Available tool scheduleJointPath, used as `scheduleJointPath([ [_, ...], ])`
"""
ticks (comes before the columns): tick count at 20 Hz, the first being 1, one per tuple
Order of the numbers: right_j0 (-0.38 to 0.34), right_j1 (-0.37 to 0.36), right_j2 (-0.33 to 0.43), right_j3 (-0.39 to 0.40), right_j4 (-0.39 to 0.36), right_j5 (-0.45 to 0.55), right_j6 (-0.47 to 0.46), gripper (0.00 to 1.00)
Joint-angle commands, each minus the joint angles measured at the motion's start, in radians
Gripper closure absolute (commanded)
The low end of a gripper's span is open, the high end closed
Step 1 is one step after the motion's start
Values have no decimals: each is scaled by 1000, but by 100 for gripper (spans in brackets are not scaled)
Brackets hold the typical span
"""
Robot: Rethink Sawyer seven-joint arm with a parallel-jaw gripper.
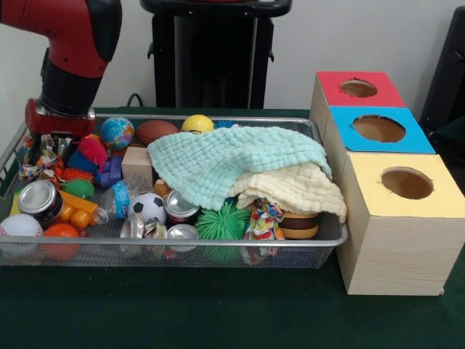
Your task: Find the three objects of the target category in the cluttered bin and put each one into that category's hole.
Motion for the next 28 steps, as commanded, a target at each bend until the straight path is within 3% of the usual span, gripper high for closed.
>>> scheduleJointPath([
  [1, -26, 72, 67, -33, 41, -95, 137, 0],
  [8, -31, 73, 71, -38, 54, -102, 114, 0],
  [14, -148, 59, 205, 18, 88, -130, 61, 0],
  [15, -165, 57, 225, 26, 92, -121, 46, 100],
  [21, -297, 23, 389, 130, 200, 11, -43, 100],
  [28, -335, -29, 459, 197, 316, 128, -58, 100],
])
